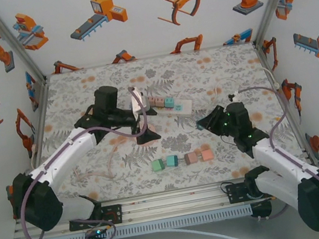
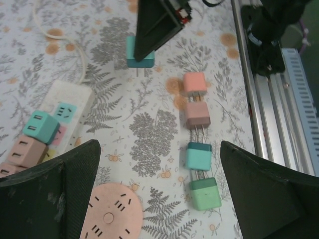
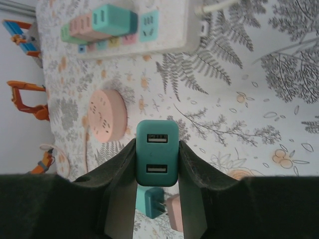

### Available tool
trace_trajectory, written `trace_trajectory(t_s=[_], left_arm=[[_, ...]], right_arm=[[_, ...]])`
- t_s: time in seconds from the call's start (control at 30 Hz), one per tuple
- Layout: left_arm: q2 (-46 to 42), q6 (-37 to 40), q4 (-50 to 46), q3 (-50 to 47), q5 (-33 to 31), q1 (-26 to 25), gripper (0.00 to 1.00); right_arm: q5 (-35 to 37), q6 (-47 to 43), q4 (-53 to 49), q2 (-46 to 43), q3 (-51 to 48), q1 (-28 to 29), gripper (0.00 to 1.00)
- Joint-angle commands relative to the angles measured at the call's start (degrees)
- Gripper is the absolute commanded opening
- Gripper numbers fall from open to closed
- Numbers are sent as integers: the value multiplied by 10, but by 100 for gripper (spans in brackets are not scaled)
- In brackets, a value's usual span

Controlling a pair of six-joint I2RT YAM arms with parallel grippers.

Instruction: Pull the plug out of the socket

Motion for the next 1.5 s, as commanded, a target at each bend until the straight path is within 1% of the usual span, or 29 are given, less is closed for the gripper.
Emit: trace_trajectory(t_s=[0.0, 0.17, 0.3, 0.33, 0.37, 0.47, 0.57, 0.77, 1.0, 1.13, 1.23, 1.33, 1.4, 1.47], left_arm=[[8, 117, -73, 5, 20, -10, 97], [13, 130, -74, 0, 13, -18, 97], [22, 133, -86, 7, 3, -21, 97], [23, 133, -87, 7, -1, -21, 97], [23, 133, -88, 8, -3, -21, 97], [24, 127, -86, 10, -6, -21, 97], [25, 120, -82, 11, -7, -21, 97], [23, 97, -55, 5, -27, -21, 97], [18, 65, -31, 3, -107, -21, 97], [7, 38, 14, -14, -149, -20, 97], [-7, 16, 66, -35, -190, -21, 97], [-24, -50, 127, -55, -281, -17, 97], [-29, -92, 147, -55, -329, -9, 97], [-32, -130, 165, -57, -352, 2, 97]], right_arm=[[-29, 11, 8, 29, -17, -1, 11], [-65, 7, 41, 82, -36, -1, 13], [-71, 7, 60, 106, -52, 0, 15], [-70, 7, 61, 108, -56, 0, 17], [-69, 6, 61, 109, -59, 0, 19], [-62, -1, 51, 110, -69, 0, 34], [-55, -7, 28, 104, -71, 0, 43], [-18, -11, -35, 59, -67, 0, 55], [34, -49, -144, -38, -29, -1, 64], [68, -69, -202, -88, 18, -1, 67], [90, -121, -212, -107, 68, -1, 66], [102, -216, -172, -110, 111, -1, 65], [104, -287, -115, -107, 124, -1, 65], [97, -366, -42, -100, 125, -1, 65]])
